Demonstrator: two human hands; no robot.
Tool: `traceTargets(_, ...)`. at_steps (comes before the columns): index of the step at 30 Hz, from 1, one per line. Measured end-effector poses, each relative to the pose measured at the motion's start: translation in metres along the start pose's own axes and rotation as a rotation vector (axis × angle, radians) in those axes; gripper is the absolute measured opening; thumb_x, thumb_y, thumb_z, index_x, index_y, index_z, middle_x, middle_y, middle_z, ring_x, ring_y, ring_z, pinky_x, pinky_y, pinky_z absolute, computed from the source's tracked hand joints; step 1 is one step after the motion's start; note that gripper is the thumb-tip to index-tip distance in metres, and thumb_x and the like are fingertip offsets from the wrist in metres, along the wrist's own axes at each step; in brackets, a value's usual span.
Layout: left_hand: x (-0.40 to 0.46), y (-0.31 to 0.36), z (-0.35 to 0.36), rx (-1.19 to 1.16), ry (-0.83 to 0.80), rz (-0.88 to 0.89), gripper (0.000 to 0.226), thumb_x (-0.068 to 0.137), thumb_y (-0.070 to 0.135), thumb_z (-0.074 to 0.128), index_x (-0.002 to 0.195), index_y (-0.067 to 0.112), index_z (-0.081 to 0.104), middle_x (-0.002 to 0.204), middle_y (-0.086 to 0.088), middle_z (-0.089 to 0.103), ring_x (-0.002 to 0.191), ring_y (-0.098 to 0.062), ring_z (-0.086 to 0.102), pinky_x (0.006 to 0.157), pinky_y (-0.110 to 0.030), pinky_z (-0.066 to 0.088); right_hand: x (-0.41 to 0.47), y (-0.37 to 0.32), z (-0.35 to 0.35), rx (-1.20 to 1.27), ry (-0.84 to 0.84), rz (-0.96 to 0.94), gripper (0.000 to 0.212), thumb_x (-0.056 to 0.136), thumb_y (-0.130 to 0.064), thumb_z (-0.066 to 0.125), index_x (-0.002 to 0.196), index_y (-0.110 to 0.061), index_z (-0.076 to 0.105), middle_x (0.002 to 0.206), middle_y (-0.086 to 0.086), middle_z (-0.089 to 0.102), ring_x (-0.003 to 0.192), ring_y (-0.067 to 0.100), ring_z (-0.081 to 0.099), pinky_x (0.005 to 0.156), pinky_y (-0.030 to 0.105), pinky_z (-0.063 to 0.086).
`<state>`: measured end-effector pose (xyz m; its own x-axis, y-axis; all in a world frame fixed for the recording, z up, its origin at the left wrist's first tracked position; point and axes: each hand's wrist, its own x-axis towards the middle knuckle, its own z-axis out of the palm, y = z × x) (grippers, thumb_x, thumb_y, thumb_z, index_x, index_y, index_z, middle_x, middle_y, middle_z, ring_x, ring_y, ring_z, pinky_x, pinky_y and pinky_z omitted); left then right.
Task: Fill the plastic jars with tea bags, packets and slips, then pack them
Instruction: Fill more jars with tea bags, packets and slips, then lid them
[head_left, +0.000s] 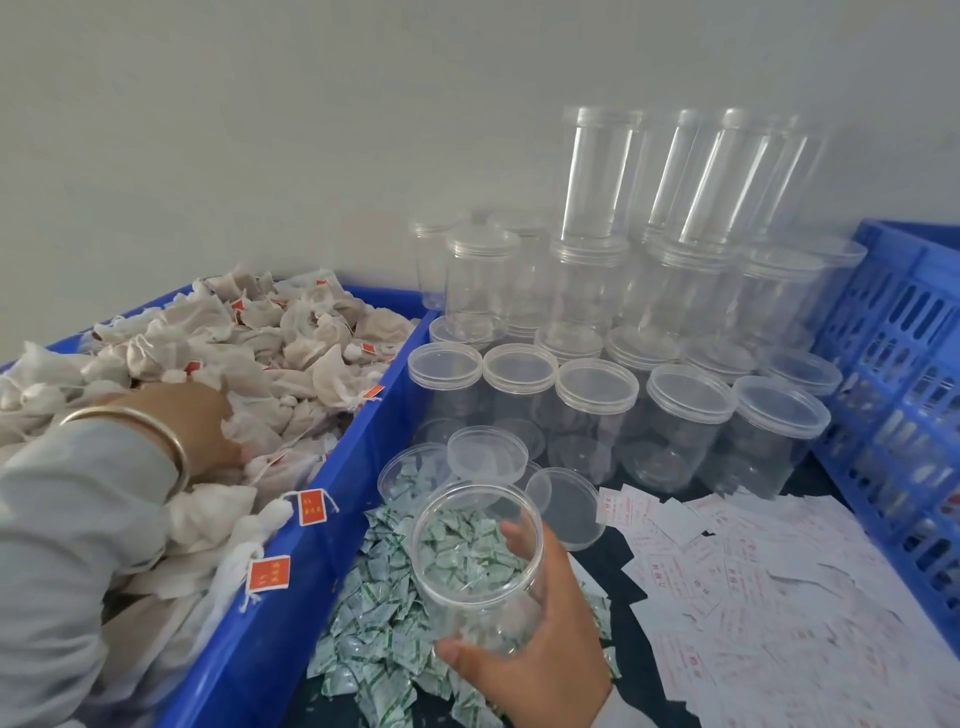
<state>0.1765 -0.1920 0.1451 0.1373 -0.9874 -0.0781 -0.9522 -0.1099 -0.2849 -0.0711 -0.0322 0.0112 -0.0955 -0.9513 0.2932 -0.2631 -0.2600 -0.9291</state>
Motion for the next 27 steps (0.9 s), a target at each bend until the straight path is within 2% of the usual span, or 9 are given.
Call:
traceTargets(4,0.004,0.003,-0.004,-0.048,-0.026,-0.029,0.056,0.089,0.047,0.053,0.137,0.019,0.043,0.137,-0.007,0.047,0.121,-0.023,0.049,0.103,-0.032,0.04,-0.001,0.002,0.0,-0.007,-0.007,0.022,0.101,0.038,-0.068,0.083,0.123,-0.062,0.031,0.129,-0.037,0.042,0.121,-0.016,0.041,0.088,-0.005,0.032)
traceTargets(9,0.014,-0.001,0.004,-0.291,0.141,-0.021,0.045,0.095,0.038,0.047,0.133,0.015,0.05,0.129,-0.012,0.055,0.112,-0.03,0.056,0.095,-0.036,0.045,0.0,0.001,0.0,-0.005,-0.011,0.007,0.097,0.041,-0.066,0.084,0.124,-0.06,0.034,0.129,-0.035,0.044,0.12,-0.015,0.043,0.09,-0.005,0.031)
traceTargets(12,0.022,-0.008,0.009,-0.542,0.286,0.0,0.032,0.093,0.04,0.048,0.111,0.015,0.058,0.109,-0.019,0.063,0.098,-0.037,0.059,0.089,-0.045,0.048,-0.002,0.004,0.0,0.016,-0.024,0.009,0.1,0.043,-0.061,0.086,0.129,-0.052,0.034,0.13,-0.034,0.044,0.122,-0.014,0.042,0.092,-0.003,0.031)
traceTargets(14,0.022,-0.01,0.008,-0.679,0.476,0.049,0.027,0.092,0.043,0.045,0.083,0.019,0.052,0.084,-0.016,0.065,0.077,-0.034,0.06,0.072,-0.044,0.05,-0.001,0.005,0.0,0.023,-0.027,0.017,0.107,0.045,-0.057,0.087,0.136,-0.044,0.031,0.13,-0.036,0.042,0.123,-0.014,0.04,0.092,-0.004,0.03)
traceTargets(17,0.006,-0.003,0.003,-0.881,0.717,0.14,0.029,0.093,0.046,0.042,0.08,0.021,0.046,0.069,-0.008,0.062,0.063,-0.031,0.06,0.06,-0.04,0.048,0.002,0.003,-0.001,0.015,-0.046,0.02,0.102,0.049,-0.049,0.089,0.126,-0.067,0.024,0.126,-0.045,0.039,0.119,-0.023,0.036,0.087,-0.009,0.026)
traceTargets(19,-0.01,0.008,-0.008,-1.259,0.607,0.234,0.021,0.095,0.042,0.045,0.089,0.023,0.051,0.074,-0.007,0.067,0.066,-0.028,0.068,0.064,-0.046,0.056,0.003,0.003,-0.003,0.01,-0.067,0.05,0.102,0.051,-0.042,0.09,0.111,-0.082,0.018,0.12,-0.052,0.036,0.115,-0.03,0.033,0.082,-0.011,0.024)
traceTargets(22,-0.033,0.027,-0.021,-1.738,0.316,0.329,0.008,0.096,0.023,0.052,0.091,0.02,0.057,0.067,-0.002,0.07,0.061,-0.017,0.07,0.053,-0.029,0.057,0.003,0.007,-0.004,-0.039,-0.076,0.122,0.107,0.042,-0.053,0.088,0.104,-0.087,0.007,0.112,-0.058,0.03,0.111,-0.034,0.028,0.079,-0.013,0.025)
traceTargets(25,-0.053,0.046,-0.028,-1.931,0.101,0.405,0.005,0.089,0.013,0.057,0.091,0.017,0.059,0.064,0.001,0.069,0.054,-0.013,0.066,0.048,-0.022,0.053,0.004,0.01,-0.003,-0.101,-0.088,0.153,0.111,0.036,-0.059,0.085,0.105,-0.085,0.001,0.114,-0.059,0.026,0.112,-0.034,0.026,0.082,-0.011,0.026)
traceTargets(27,-0.061,0.054,-0.028,-1.955,0.01,0.454,0.013,0.079,0.014,0.062,0.091,0.015,0.06,0.064,-0.001,0.067,0.052,-0.014,0.063,0.048,-0.022,0.054,0.003,0.013,-0.001,-0.087,-0.079,0.158,0.11,0.035,-0.06,0.083,0.115,-0.075,0.007,0.12,-0.049,0.033,0.113,-0.032,0.028,0.086,-0.01,0.025)
